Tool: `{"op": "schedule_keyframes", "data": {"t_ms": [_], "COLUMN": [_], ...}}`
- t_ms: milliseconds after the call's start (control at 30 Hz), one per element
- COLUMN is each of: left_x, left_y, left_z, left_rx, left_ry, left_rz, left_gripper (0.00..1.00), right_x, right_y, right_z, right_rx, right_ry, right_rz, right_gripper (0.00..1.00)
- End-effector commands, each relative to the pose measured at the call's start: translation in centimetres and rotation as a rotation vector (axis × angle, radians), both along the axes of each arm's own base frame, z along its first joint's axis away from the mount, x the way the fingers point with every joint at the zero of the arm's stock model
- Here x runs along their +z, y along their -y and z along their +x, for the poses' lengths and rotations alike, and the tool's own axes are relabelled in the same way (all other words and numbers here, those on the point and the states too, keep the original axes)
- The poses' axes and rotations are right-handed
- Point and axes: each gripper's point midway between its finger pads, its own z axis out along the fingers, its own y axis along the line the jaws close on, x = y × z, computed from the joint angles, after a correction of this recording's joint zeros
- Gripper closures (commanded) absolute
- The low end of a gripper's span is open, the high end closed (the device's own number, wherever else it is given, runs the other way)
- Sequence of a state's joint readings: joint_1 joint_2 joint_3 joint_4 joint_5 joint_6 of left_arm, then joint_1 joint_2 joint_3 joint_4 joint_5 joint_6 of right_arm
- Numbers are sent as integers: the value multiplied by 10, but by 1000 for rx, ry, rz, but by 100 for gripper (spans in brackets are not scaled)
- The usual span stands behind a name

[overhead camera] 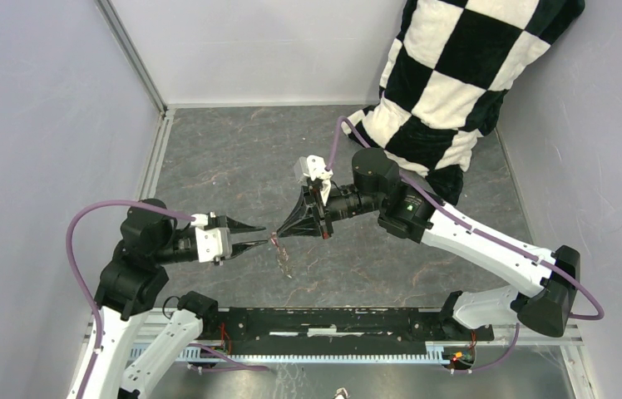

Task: Put the keys on the keyring
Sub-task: Adjust the key on the keyring.

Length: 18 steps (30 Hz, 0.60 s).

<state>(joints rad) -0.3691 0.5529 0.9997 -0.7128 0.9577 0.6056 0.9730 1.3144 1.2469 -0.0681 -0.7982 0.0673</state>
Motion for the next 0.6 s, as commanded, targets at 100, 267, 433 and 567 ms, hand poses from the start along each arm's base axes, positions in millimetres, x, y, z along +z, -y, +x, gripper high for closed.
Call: {"op": "schedule_keyframes", "data": {"t_ms": [100, 267, 433, 567], "left_x": [5, 3, 3, 7], "left_y": [3, 6, 7, 7], "left_z": [3, -1, -2, -1], "left_rx": [-11, -41, -52, -42], "left_ry": [27, 6, 4, 11], "left_rz": [-17, -21, -23, -39], "left_gripper": [68, 75, 76, 82], "right_x": [28, 32, 29, 27], "right_y": [4, 2, 2, 1], "right_z": [-7, -7, -7, -6], "right_rx": [29, 34, 34, 33], "right_ry": [28, 31, 22, 14], "right_rz": [80, 100, 96, 90], "right_gripper": [100, 100, 100, 100]}}
